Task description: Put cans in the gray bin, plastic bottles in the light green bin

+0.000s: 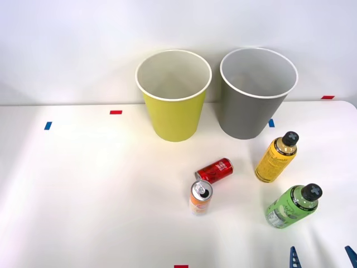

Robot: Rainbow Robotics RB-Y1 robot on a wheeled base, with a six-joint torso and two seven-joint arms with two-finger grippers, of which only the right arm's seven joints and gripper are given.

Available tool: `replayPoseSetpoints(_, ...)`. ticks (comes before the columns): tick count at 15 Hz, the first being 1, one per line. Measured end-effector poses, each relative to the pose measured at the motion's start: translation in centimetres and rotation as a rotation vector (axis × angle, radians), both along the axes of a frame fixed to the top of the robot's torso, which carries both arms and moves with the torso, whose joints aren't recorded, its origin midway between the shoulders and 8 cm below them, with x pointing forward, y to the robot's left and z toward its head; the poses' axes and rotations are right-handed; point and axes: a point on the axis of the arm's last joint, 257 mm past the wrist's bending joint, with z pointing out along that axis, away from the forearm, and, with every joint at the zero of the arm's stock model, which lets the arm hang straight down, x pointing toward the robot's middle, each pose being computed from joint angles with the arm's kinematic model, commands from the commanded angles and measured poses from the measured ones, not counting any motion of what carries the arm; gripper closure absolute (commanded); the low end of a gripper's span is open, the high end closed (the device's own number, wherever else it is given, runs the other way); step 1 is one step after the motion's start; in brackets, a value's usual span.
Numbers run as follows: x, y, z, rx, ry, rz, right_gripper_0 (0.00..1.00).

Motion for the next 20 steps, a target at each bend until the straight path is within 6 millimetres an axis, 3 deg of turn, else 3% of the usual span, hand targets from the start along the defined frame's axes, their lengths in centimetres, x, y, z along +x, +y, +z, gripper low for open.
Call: replayPoseSetpoints(20, 0.00, 0.00, 0.00, 0.000, 0.000, 0.000, 0.00)
